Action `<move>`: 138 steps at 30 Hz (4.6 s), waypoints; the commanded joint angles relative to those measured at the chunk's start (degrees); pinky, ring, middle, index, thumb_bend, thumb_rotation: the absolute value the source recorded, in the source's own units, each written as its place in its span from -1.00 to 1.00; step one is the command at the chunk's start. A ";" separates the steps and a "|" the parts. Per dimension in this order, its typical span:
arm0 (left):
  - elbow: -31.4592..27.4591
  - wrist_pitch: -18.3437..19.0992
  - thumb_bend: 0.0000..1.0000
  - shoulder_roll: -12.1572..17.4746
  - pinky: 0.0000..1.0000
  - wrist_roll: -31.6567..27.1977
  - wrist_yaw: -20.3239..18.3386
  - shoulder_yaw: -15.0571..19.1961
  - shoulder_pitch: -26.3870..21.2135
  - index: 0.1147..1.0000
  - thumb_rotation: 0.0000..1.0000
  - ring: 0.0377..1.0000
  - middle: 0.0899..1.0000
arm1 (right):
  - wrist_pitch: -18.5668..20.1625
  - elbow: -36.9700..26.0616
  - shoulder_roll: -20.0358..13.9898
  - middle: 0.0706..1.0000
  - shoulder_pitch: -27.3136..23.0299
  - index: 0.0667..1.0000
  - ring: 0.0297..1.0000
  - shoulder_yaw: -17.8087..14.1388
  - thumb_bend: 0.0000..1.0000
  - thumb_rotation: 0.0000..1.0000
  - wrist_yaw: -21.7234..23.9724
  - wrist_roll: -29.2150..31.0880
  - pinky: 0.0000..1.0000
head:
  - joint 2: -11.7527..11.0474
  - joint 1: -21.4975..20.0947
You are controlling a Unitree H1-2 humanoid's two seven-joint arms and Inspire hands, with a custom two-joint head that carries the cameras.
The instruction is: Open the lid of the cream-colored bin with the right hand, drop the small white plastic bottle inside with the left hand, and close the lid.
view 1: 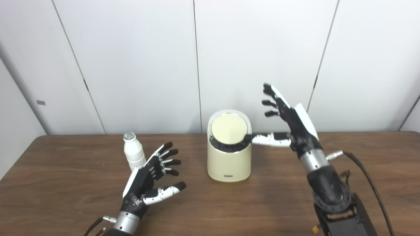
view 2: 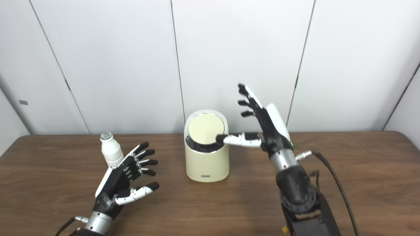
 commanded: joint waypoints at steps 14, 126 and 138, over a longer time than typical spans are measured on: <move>1.08 -1.98 0.44 -0.23 0.23 0.49 0.05 -0.70 -0.34 0.84 -0.81 0.49 0.67 | 3.66 5.24 1.20 0.94 -11.18 1.00 0.72 3.11 0.79 -0.56 -2.10 -7.05 0.17 | 0.10 0.18; -1.32 0.07 0.46 -0.49 0.23 0.41 -0.23 -1.53 0.52 0.82 -0.74 0.50 0.66 | 12.29 3.44 -4.13 0.89 -8.91 0.87 0.80 4.64 0.71 -0.67 3.69 -8.16 0.38 | 1.73 0.98; -1.60 0.31 0.46 -0.63 0.23 0.41 -0.17 -1.64 0.55 0.83 -0.74 0.51 0.67 | 7.98 0.33 -4.58 0.86 -1.38 0.86 0.71 -1.02 0.69 -0.66 1.60 -2.73 0.36 | 1.76 1.14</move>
